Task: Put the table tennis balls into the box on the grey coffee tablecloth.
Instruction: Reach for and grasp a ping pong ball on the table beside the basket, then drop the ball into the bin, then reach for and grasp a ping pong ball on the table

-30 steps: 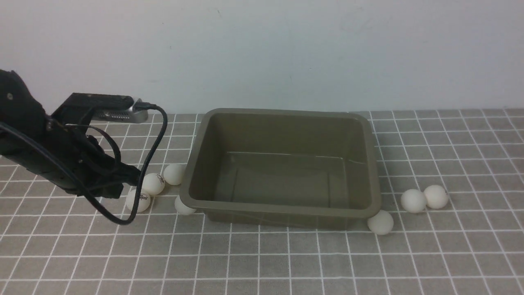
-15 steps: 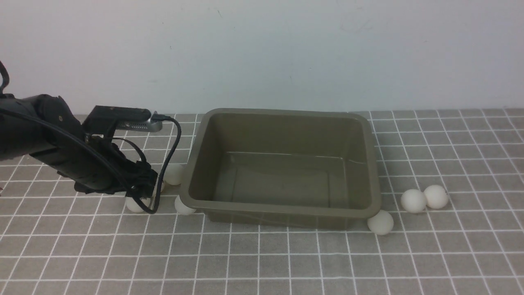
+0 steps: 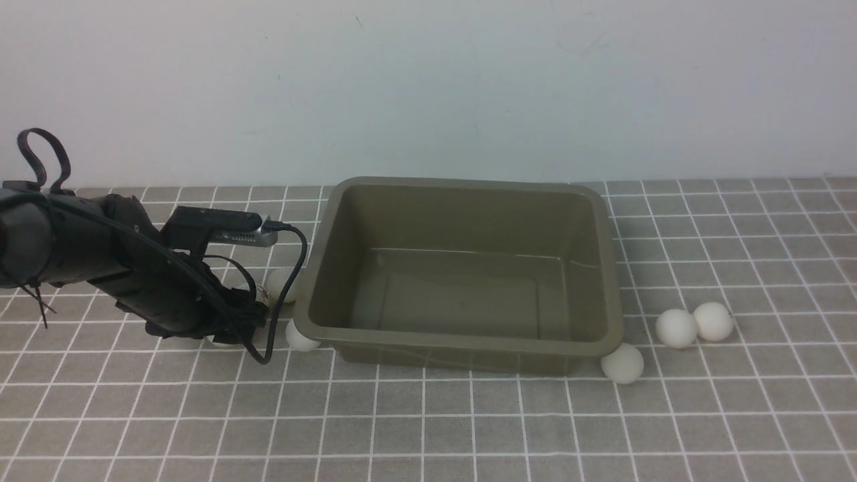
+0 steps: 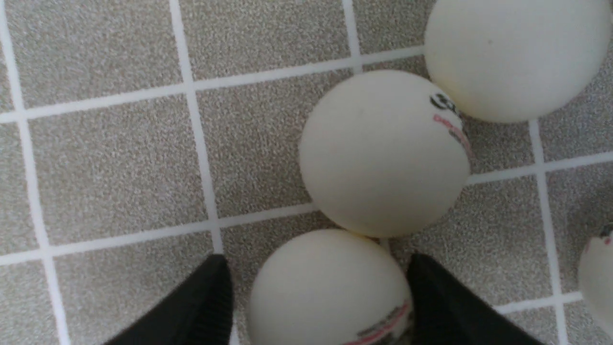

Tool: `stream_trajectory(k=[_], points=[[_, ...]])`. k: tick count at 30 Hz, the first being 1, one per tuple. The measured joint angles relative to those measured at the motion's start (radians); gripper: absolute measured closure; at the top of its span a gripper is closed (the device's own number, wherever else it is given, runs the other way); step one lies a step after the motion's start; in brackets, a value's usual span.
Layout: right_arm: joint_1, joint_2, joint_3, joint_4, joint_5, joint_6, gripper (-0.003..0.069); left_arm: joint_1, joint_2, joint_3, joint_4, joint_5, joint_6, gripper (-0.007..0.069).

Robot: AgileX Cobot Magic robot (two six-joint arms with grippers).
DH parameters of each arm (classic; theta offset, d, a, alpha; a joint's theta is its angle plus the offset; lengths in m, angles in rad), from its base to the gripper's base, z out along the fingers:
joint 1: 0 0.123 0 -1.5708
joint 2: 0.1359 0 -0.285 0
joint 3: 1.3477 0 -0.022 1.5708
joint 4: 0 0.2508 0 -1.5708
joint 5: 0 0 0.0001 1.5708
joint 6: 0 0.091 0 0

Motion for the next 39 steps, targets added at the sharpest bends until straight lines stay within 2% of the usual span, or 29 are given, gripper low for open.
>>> stream_trajectory(k=[2,6,12,17,18,20,22,23,25,26,28,30,32,34,36,39], points=[[-0.008,0.056,-0.013,-0.002,0.016,0.001,0.0666,0.000,-0.003,-0.005,0.000,0.018,0.000,0.0281],[-0.062,0.179,-0.024,0.007,-0.004,0.000,0.0666,0.009,-0.059,-0.024,0.004,0.171,-0.006,0.0279],[-0.144,0.343,-0.030,0.066,-0.115,-0.009,0.0636,0.006,-0.219,-0.090,0.006,0.340,-0.011,0.0279],[-0.133,0.547,-0.065,0.207,-0.206,-0.136,0.0470,-0.108,-0.267,-0.183,-0.078,0.355,-0.009,0.0279],[-0.131,0.554,-0.065,0.213,-0.206,-0.141,0.0461,-0.119,-0.265,-0.192,-0.081,0.357,-0.009,0.0279],[-0.106,0.656,-0.123,0.272,-0.221,-0.188,0.0333,-0.169,-0.225,-0.237,-0.087,0.374,-0.007,0.0279],[-0.092,0.717,-0.162,0.285,-0.223,-0.199,0.0251,-0.197,-0.182,-0.273,-0.086,0.391,-0.008,0.0279],[-0.089,0.723,-0.165,0.286,-0.223,-0.200,0.0243,-0.204,-0.172,-0.281,-0.086,0.395,-0.010,0.0279],[-0.084,0.789,-0.199,0.295,-0.213,-0.203,0.0167,-0.222,-0.100,-0.328,-0.081,0.438,-0.024,0.0269],[-0.084,0.799,-0.202,0.298,-0.208,-0.204,0.0153,-0.224,-0.085,-0.339,-0.078,0.449,-0.030,0.0256],[-0.082,0.821,-0.203,0.305,-0.202,-0.204,0.0136,-0.226,-0.063,-0.363,-0.076,0.466,-0.041,0.0213],[-0.082,0.840,-0.203,0.305,-0.190,-0.204,0.0127,-0.227,-0.044,-0.395,-0.071,0.481,-0.050,0.0115],[-0.082,0.847,-0.203,0.308,-0.184,-0.204,0.0126,-0.227,-0.043,-0.423,-0.046,0.493,-0.056,0.0055],[-0.082,0.848,-0.203,0.308,-0.178,-0.204,0.0126,-0.227,-0.048,-0.461,-0.013,0.506,-0.076,0.0038],[-0.082,0.849,-0.203,0.308,-0.177,-0.204,0.0130,-0.227,-0.055,-0.496,0.034,0.520,-0.104,0.0055],[-0.081,0.863,-0.204,0.309,-0.177,-0.203,0.0156,-0.211,-0.074,-0.547,0.118,0.554,-0.169,0.0174]])
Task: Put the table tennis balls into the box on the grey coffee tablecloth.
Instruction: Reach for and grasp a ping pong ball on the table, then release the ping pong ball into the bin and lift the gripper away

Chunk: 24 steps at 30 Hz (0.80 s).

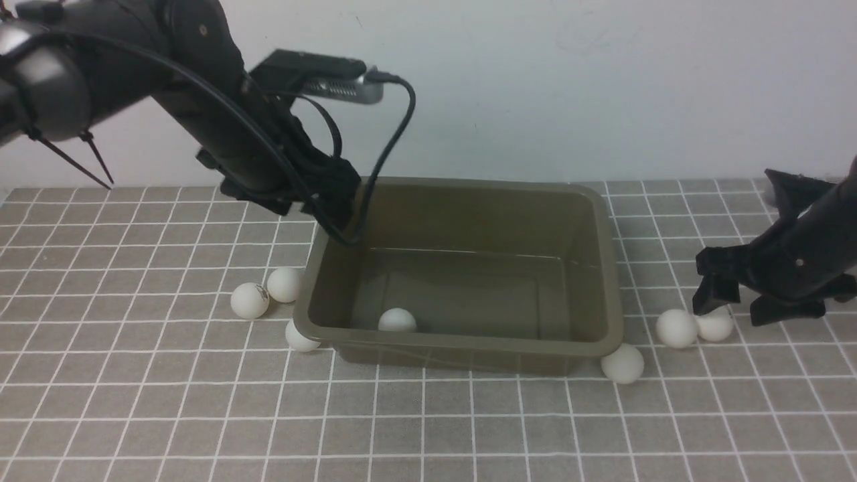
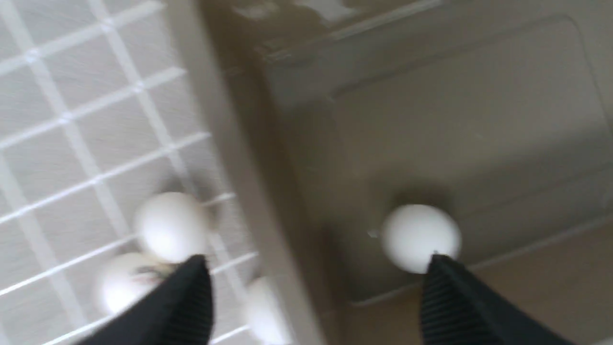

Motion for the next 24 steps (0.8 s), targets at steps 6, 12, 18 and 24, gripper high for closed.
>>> stream_trajectory(k=[6,12,18,24], points=[[-0.001,0.044,-0.008,0.015,-0.020,-0.002,0.0302,0.154,-0.067,-0.039,0.114,0.086,-0.075,0.0596],[-0.022,-0.015,-0.005,0.011,0.013,-0.023,0.0301,0.304,-0.068,0.007,0.107,0.166,-0.047,0.0629],[0.066,-0.212,-0.006,0.121,0.006,-0.101,0.0301,0.311,0.034,0.080,-0.036,0.142,0.092,0.0604],[0.270,-0.135,-0.106,0.161,0.000,-0.159,0.0298,0.244,0.155,0.081,-0.076,0.017,0.162,0.0356]])
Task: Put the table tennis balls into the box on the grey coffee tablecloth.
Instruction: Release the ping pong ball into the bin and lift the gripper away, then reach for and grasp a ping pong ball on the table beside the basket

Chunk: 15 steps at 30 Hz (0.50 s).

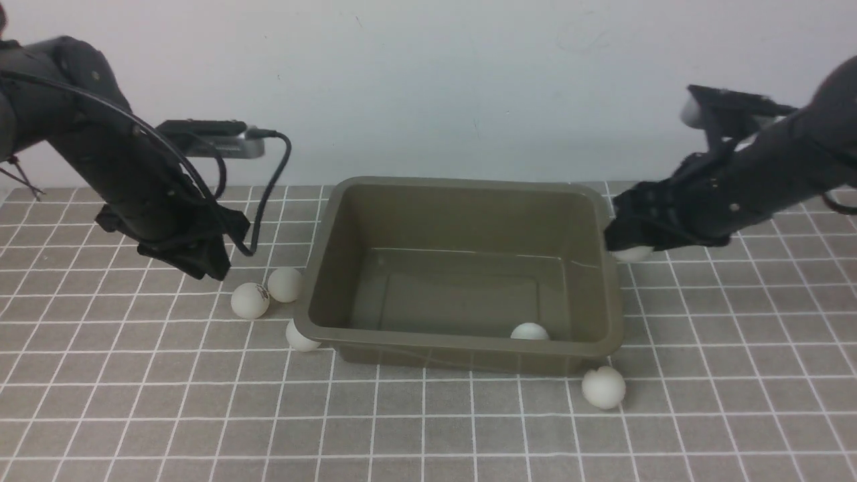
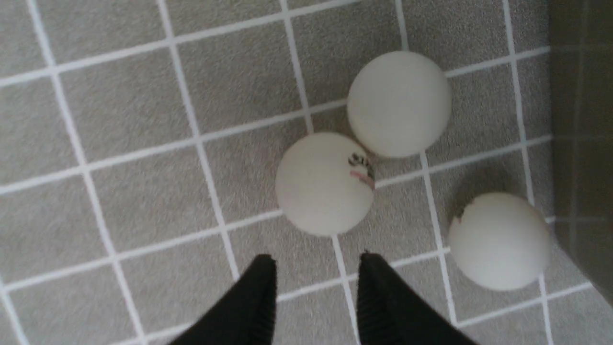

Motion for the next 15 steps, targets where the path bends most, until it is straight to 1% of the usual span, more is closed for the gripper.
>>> stream_trajectory(k=[1,3,4,5,6,8,9,10,11,12,13,14,15], points=[[0.015,0.022,-0.022,0.000,0.006,-0.001,0.0288,-0.008,0.012,0.000,0.003,-0.016,0.001,0.0311],[0.031,0.042,-0.050,-0.002,0.017,-0.001,0.0267,-0.015,0.027,0.000,0.010,-0.038,0.002,0.0254],[0.044,0.058,-0.081,-0.007,0.035,-0.001,0.0223,-0.023,0.046,0.000,0.016,-0.065,0.005,0.0181],[0.050,0.071,-0.110,-0.013,0.063,-0.001,0.0170,-0.026,0.058,0.000,0.017,-0.085,0.006,0.0134],[0.051,0.074,-0.127,-0.021,0.087,0.003,0.0134,-0.027,0.069,0.000,0.019,-0.098,0.006,0.0097],[0.046,0.072,-0.180,-0.058,0.185,0.035,0.0062,-0.031,0.092,0.000,0.021,-0.121,0.007,0.0048],[0.045,0.072,-0.180,-0.062,0.185,0.038,0.0062,-0.031,0.094,0.000,0.021,-0.123,0.007,0.0047],[0.039,0.065,-0.199,-0.085,0.227,0.055,0.0055,-0.031,0.102,0.000,0.024,-0.127,0.008,0.0042],[0.024,0.041,-0.217,-0.131,0.286,0.079,0.0072,-0.032,0.116,0.000,0.028,-0.133,0.008,0.0048],[0.024,0.037,-0.218,-0.131,0.292,0.079,0.0077,-0.032,0.116,0.000,0.028,-0.133,0.008,0.0050],[0.007,0.003,-0.219,-0.177,0.330,0.095,0.0130,-0.032,0.129,0.000,0.032,-0.134,0.012,0.0090],[-0.008,-0.043,-0.211,-0.222,0.363,0.111,0.0211,-0.032,0.139,0.000,0.032,-0.134,0.017,0.0141],[-0.023,-0.089,-0.191,-0.254,0.383,0.120,0.0297,-0.032,0.147,0.000,0.032,-0.132,0.021,0.0225]])
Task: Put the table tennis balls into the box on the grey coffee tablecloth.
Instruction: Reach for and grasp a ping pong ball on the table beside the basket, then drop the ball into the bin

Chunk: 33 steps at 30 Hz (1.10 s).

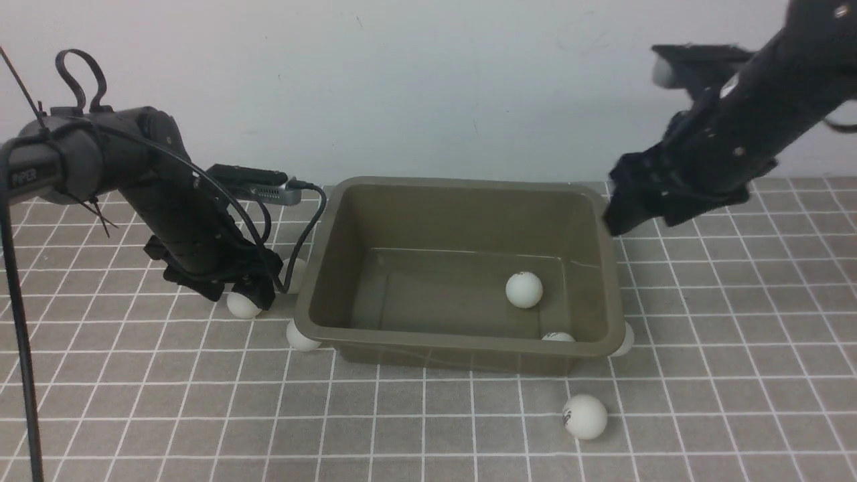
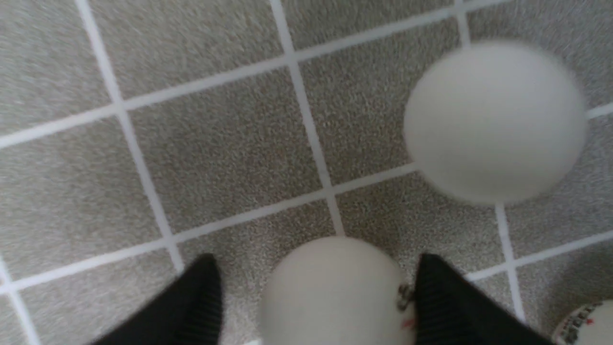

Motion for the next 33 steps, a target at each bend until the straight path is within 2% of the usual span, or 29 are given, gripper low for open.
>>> stream_trajectory(k=[1,2,4,6,9,13,16,18,19,20,21,22,26,28,30,32,33], points=[[-0.005,-0.017,0.004,-0.010,0.002,0.003,0.0312,0.000,0.001,0.000,0.000,0.001,0.000,0.0225],[-0.017,-0.062,0.030,-0.029,0.012,0.013,0.0391,0.000,0.004,0.000,0.000,0.004,0.003,0.0284],[-0.040,-0.152,0.107,-0.051,0.023,0.042,0.0543,0.000,0.003,-0.004,0.000,0.025,0.003,0.0277],[-0.050,-0.219,0.197,-0.054,0.022,0.069,0.0622,0.000,-0.002,-0.015,0.004,0.075,0.003,0.0276],[-0.037,-0.300,0.358,-0.018,-0.010,0.095,0.0656,0.000,-0.037,-0.050,0.025,0.169,0.003,0.0276],[0.046,-0.312,0.543,0.068,-0.147,0.083,0.0611,-0.006,-0.123,-0.114,0.014,0.242,-0.005,0.0276],[0.137,-0.257,0.627,0.107,-0.317,0.055,0.0510,-0.029,-0.181,-0.152,-0.051,0.250,-0.005,0.0276],[0.199,-0.194,0.640,0.112,-0.432,0.037,0.0398,-0.079,-0.198,-0.168,-0.140,0.235,0.001,0.0276],[0.206,-0.177,0.640,0.112,-0.459,0.036,0.0358,-0.092,-0.198,-0.169,-0.152,0.227,0.005,0.0276],[0.228,-0.138,0.640,0.112,-0.513,0.034,0.0288,-0.124,-0.186,-0.169,-0.165,0.217,0.012,0.0276],[0.228,-0.133,0.640,0.112,-0.513,0.034,0.0288,-0.129,-0.186,-0.169,-0.167,0.215,0.014,0.0276],[0.238,-0.090,0.640,0.111,-0.566,0.034,0.0203,-0.165,-0.163,-0.169,-0.165,0.205,0.020,0.0276],[0.244,0.012,0.640,0.107,-0.633,0.034,0.0080,-0.230,-0.112,-0.168,-0.141,0.191,0.021,0.0258],[0.244,0.027,0.640,0.107,-0.646,0.034,0.0069,-0.238,-0.106,-0.168,-0.133,0.181,0.021,0.0236],[0.245,0.063,0.640,0.107,-0.679,0.034,0.0073,-0.255,-0.101,-0.169,-0.120,0.170,0.020,0.0113],[0.245,0.077,0.640,0.107,-0.697,0.034,0.0109,-0.257,-0.102,-0.178,-0.118,0.176,0.015,0.0072],[0.245,0.083,0.640,0.107,-0.706,0.034,0.0161,-0.257,-0.106,-0.195,-0.112,0.187,0.001,0.0058]])
